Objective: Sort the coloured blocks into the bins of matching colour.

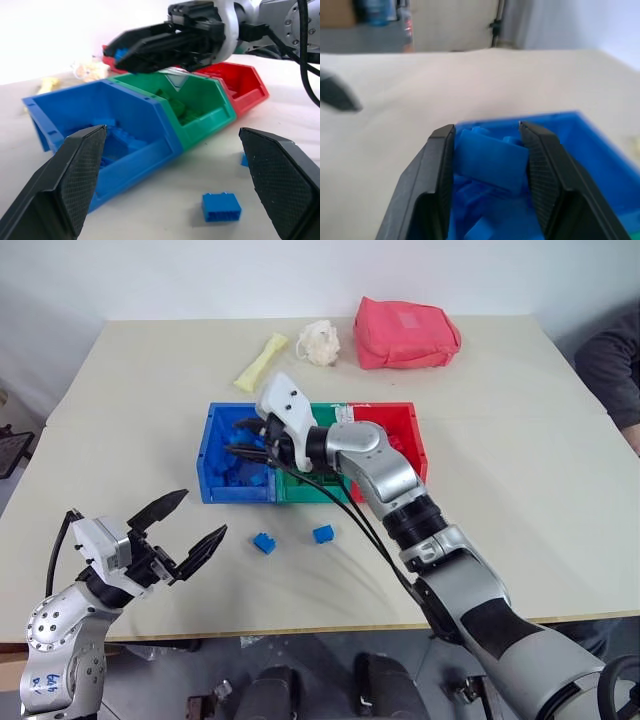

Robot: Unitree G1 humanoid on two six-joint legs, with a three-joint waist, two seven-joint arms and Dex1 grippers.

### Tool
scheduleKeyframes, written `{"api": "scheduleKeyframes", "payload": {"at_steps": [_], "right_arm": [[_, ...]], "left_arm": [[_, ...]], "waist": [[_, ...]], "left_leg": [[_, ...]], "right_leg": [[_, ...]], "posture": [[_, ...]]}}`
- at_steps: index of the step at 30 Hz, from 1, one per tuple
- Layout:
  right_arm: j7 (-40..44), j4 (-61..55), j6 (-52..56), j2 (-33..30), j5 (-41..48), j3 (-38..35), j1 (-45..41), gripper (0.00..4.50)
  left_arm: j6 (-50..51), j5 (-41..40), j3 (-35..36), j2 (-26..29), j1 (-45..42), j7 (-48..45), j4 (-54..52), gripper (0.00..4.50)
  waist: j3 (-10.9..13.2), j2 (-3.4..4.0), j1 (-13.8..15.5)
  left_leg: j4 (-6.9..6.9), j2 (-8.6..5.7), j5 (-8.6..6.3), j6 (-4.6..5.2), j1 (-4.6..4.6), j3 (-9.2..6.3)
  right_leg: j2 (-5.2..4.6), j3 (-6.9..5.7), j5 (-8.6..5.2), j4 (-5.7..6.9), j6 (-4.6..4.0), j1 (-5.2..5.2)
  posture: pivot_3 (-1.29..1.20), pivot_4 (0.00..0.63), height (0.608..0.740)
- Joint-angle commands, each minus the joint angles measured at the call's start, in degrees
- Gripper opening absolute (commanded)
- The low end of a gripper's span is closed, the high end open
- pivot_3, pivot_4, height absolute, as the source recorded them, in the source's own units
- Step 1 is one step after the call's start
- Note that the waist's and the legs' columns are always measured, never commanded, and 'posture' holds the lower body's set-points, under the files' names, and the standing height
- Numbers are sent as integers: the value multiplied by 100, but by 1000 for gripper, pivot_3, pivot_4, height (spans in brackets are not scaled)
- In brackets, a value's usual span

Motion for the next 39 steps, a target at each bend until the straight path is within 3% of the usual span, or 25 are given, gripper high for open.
{"api": "scheduleKeyframes", "payload": {"at_steps": [1, 5, 6, 11, 19, 26, 39], "right_arm": [[-78, 106, -293, 56, 1, -204, -165, 2960], [229, -173, -296, -82, 90, -207, -12, 4374], [322, -275, -269, -136, 114, -200, 47, 4474], [600, -685, -125, -389, 175, -207, 298, 4474], [1835, -2256, 511, -1559, 559, -94, 1339, 4474], [2793, -3319, 896, -3094, 702, -152, 2386, 4474], [2934, -3875, 957, -4795, 657, -669, 3689, 4474]], "left_arm": [[-77, -130, 115, 23, -38, 36, -127, 4500], [-72, -148, 102, 62, -122, -13, -37, 4500], [-64, -153, 101, 73, -151, -28, -10, 4500], [-43, -145, 89, 109, -316, -90, 143, 4500], [35, -68, -167, 436, -542, -627, 450, 4500], [39, 115, -533, 988, -494, -1506, 808, 4500], [-63, 419, -937, 1508, -662, -2432, 1379, 4500]], "waist": [[0, 0, 9], [0, 0, 2], [0, 0, 3], [0, 0, 4], [0, -1, 30], [0, 0, 54], [1, 0, 82]], "left_leg": [[0, -2, 0, 0, 0, 0], [0, -2, 0, 0, -3, 0], [0, 0, 0, 0, -3, 0], [0, -1, 0, 0, -3, 1], [1, -6, -1, 3, -5, -1], [-2, 8, -2, 0, -6, 4], [-1, 16, -3, 0, -5, 8]], "right_leg": [[-1, 1, 0, 0, 0, 0], [-1, 4, 0, -1, 0, -2], [0, 3, 0, -1, 0, -2], [-1, 4, 0, -1, 0, -2], [-5, 3, 0, -7, 0, 2], [-7, 0, -1, -19, -1, 4], [-16, -6, 1, -69, 3, 31]], "posture": [[0, 150, 740], [0, 150, 740], [0, 150, 740], [0, 150, 740], [0, 150, 740], [0, 150, 740], [0, 150, 740]]}}
